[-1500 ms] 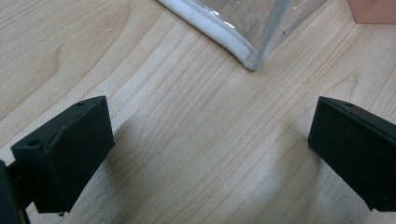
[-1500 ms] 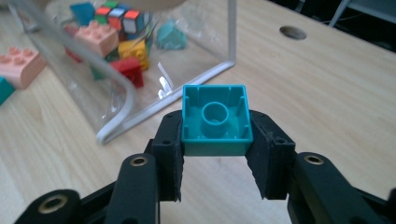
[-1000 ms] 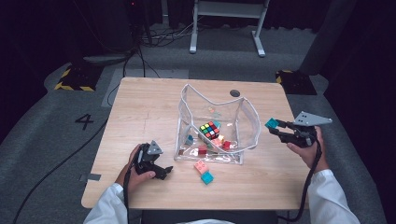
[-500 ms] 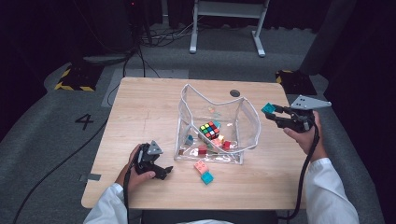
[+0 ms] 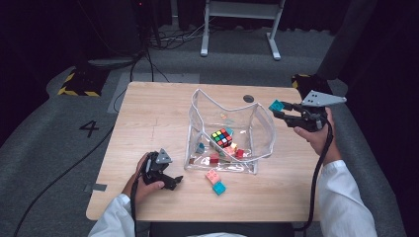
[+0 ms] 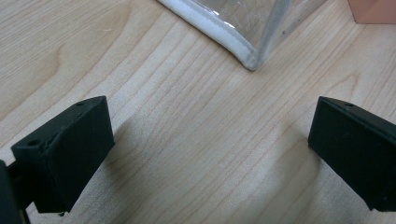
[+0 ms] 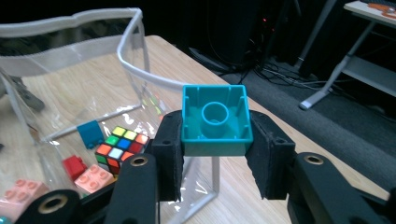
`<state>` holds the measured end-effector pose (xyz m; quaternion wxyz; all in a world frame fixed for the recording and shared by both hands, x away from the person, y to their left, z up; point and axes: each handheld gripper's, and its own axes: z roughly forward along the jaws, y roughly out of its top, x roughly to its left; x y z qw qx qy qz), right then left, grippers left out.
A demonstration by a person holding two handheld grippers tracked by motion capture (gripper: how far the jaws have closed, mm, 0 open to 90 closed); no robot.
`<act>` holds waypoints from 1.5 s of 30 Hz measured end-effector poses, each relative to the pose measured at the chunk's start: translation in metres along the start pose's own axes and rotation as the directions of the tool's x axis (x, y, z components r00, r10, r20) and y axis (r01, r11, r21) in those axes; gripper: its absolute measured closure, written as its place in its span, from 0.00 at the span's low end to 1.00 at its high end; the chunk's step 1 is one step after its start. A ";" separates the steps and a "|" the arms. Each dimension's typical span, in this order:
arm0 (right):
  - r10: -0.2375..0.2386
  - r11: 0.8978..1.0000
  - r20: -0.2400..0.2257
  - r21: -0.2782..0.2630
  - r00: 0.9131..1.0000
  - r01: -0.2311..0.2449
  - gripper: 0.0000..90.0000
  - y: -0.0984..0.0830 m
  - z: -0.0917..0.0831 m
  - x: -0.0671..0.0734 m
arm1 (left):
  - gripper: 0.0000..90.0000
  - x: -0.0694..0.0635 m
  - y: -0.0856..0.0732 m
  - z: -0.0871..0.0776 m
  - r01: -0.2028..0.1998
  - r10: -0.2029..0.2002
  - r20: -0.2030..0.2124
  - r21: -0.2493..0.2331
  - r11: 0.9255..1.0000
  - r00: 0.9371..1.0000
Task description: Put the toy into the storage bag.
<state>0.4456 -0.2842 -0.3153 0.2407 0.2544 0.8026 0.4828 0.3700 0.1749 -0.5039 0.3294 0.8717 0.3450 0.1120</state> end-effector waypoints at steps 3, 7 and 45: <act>-0.005 1.000 -0.031 -0.015 1.000 0.004 0.66 0.006 0.002 0.006 | 0.00 0.000 0.000 0.000 0.000 0.000 0.000 0.000 1.000 1.000; -0.022 1.000 -0.064 0.001 0.998 0.022 0.66 0.011 0.010 0.015 | 0.00 0.000 0.000 0.000 0.000 0.000 -0.001 0.000 1.000 1.000; -0.276 0.796 -0.303 0.460 0.912 0.394 0.66 0.022 0.099 0.068 | 0.00 0.000 0.000 0.000 0.000 0.000 0.000 0.001 1.000 1.000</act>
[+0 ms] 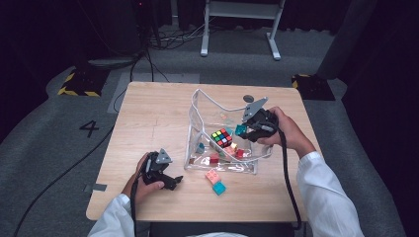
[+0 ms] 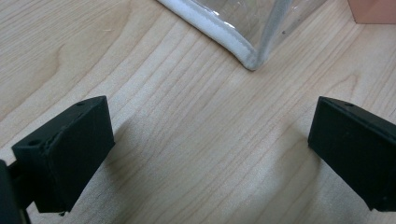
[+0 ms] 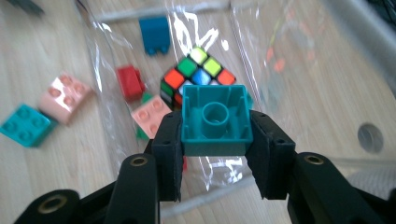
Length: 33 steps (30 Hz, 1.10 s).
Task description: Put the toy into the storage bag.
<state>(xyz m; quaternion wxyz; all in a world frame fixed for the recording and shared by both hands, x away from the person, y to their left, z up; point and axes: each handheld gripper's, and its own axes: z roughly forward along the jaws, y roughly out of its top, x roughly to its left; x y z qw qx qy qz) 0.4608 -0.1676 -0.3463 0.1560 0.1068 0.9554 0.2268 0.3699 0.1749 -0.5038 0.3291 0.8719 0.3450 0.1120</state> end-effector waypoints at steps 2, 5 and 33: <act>0.003 1.000 0.000 0.027 1.000 -0.003 0.66 -0.005 0.002 0.000 | 0.00 0.000 0.000 0.000 0.000 0.000 0.000 0.000 1.000 1.000; 0.008 0.998 0.010 0.067 1.000 -0.009 0.66 -0.013 0.002 -0.001 | 0.00 0.000 0.000 0.000 -0.001 0.001 0.000 0.000 1.000 1.000; 0.015 0.993 0.020 0.119 1.000 -0.018 0.62 -0.036 -0.015 -0.003 | 0.00 0.000 0.000 0.000 0.000 0.000 0.000 -0.001 1.000 1.000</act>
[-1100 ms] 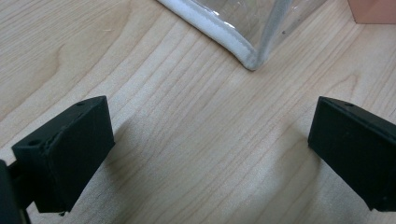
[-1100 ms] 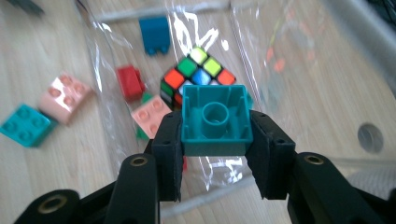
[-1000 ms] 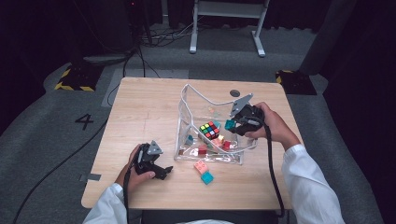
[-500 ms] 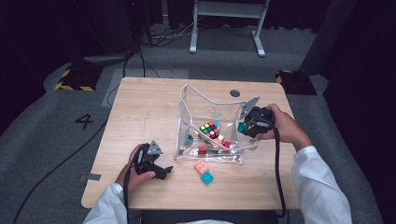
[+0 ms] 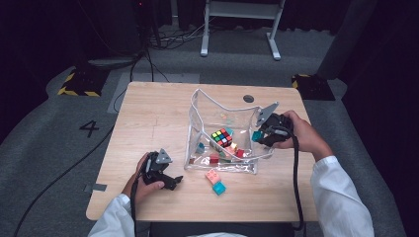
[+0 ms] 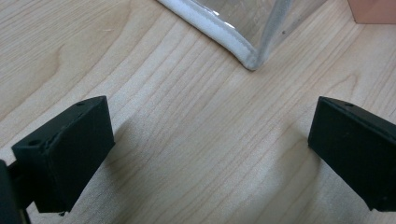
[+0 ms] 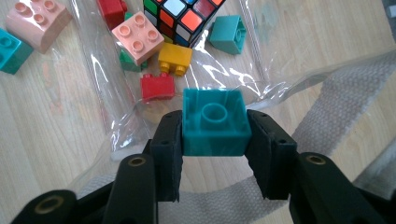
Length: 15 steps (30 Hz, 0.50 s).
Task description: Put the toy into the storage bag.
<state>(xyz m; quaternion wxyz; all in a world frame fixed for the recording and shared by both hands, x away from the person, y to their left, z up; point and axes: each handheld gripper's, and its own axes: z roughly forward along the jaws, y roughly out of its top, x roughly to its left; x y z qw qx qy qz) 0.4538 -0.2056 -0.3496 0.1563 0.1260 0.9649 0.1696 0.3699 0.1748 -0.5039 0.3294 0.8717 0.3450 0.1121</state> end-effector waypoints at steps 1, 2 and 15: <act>0.001 1.000 -0.003 -0.018 1.000 -0.001 0.61 -0.001 -0.001 -0.001 | 0.00 0.000 0.000 0.000 0.000 0.000 0.000 0.000 1.000 1.000; 0.003 1.000 -0.002 -0.026 1.000 -0.004 0.60 -0.001 -0.001 -0.001 | 0.00 0.000 0.000 0.000 0.000 0.000 0.000 0.001 1.000 1.000; 0.043 0.986 0.006 -0.160 0.999 -0.041 0.49 -0.011 -0.015 0.000 | 0.00 0.000 0.000 0.000 0.000 0.000 0.000 0.000 1.000 1.000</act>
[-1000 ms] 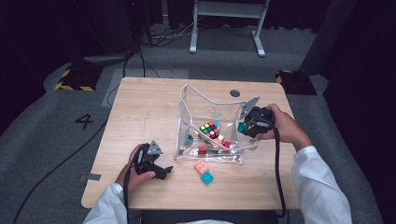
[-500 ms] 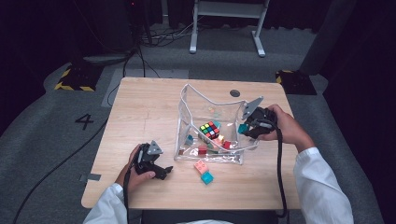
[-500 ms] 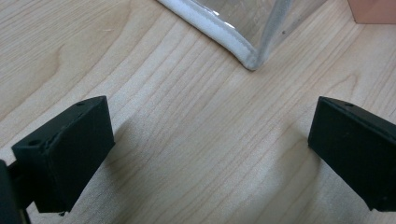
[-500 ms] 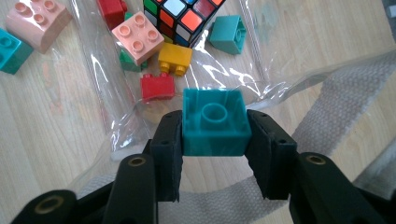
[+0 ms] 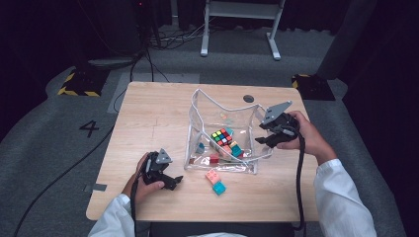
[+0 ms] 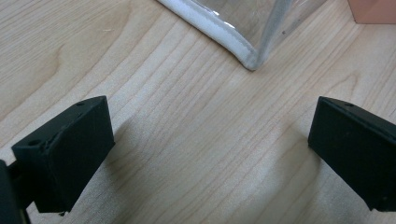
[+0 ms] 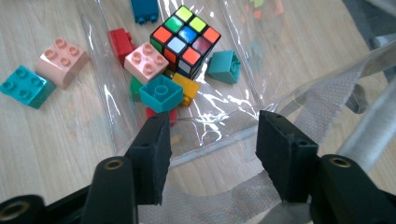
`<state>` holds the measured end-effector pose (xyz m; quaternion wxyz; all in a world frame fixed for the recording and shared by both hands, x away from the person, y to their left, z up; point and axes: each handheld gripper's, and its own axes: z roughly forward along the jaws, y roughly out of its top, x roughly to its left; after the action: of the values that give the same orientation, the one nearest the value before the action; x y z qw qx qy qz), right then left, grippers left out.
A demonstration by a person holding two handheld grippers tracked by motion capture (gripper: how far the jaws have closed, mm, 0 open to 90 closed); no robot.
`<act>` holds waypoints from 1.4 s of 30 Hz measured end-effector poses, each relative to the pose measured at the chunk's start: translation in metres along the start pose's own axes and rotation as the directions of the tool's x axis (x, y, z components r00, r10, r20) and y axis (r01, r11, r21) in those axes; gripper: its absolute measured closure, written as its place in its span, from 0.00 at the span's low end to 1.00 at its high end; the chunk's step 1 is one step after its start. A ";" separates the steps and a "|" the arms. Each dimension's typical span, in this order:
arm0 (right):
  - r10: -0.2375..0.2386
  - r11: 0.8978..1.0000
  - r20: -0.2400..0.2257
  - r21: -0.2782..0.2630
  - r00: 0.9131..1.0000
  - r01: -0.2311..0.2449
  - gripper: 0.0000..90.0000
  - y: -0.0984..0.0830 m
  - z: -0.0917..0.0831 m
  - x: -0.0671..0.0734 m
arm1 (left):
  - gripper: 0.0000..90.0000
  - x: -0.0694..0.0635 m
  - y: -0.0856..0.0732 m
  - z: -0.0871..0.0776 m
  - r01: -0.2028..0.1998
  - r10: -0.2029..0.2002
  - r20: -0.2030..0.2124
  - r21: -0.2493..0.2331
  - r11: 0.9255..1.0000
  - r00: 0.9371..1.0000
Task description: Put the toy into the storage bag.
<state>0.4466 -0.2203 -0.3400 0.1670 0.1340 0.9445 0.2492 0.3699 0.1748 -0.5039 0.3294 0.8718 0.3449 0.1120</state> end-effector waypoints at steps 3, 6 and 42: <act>0.004 0.999 0.017 -0.033 1.000 -0.004 0.45 -0.002 -0.006 0.000 | 0.00 0.000 0.000 0.000 0.000 0.000 0.000 0.001 1.000 1.000; 0.029 0.996 0.012 -0.079 1.000 -0.028 0.42 -0.005 -0.013 0.002 | 0.00 0.000 0.000 0.000 0.000 0.000 0.000 0.000 1.000 1.000; 0.257 0.923 0.041 -0.305 0.965 -0.233 0.33 -0.119 -0.023 0.048 | 0.00 0.000 0.000 0.000 -0.001 0.001 0.000 0.001 1.000 1.000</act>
<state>0.3741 -0.3137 -0.3946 0.1904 0.2343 0.8644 0.4020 0.3700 0.1749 -0.5038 0.3289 0.8721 0.3446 0.1122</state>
